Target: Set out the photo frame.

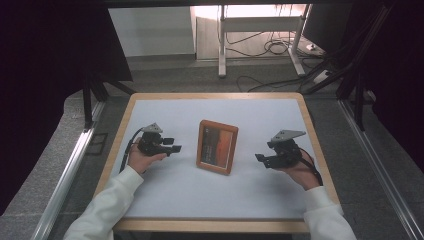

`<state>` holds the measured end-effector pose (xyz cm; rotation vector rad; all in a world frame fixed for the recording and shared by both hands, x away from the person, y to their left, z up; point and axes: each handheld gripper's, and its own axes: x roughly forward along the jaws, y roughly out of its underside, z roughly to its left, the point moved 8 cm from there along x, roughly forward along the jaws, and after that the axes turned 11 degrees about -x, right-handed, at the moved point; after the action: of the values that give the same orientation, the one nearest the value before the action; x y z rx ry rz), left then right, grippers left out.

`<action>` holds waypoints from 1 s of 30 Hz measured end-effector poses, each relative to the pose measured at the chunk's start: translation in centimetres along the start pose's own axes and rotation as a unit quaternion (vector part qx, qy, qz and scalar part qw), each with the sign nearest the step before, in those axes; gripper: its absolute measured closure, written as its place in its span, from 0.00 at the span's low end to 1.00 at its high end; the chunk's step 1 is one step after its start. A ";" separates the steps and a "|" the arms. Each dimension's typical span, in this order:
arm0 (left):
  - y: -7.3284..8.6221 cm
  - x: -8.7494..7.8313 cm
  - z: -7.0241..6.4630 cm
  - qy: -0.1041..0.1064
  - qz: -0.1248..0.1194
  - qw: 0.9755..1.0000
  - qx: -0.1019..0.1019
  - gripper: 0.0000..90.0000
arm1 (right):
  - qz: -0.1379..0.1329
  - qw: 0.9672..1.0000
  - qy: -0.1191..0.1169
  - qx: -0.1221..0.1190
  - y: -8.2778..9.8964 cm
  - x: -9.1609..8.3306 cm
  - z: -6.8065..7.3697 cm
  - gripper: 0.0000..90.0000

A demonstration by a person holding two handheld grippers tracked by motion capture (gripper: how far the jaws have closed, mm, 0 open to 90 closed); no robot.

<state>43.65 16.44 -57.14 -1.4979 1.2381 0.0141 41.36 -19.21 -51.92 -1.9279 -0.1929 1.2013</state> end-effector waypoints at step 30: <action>1.9 3.3 -6.4 0.045 0.078 0.995 0.032 1.00 | 0.015 1.000 0.005 0.003 2.4 0.4 0.9 0.35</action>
<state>40.11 10.01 -58.17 -1.3565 1.4123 0.0098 40.18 -20.08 -54.05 -1.9373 -0.1554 1.2089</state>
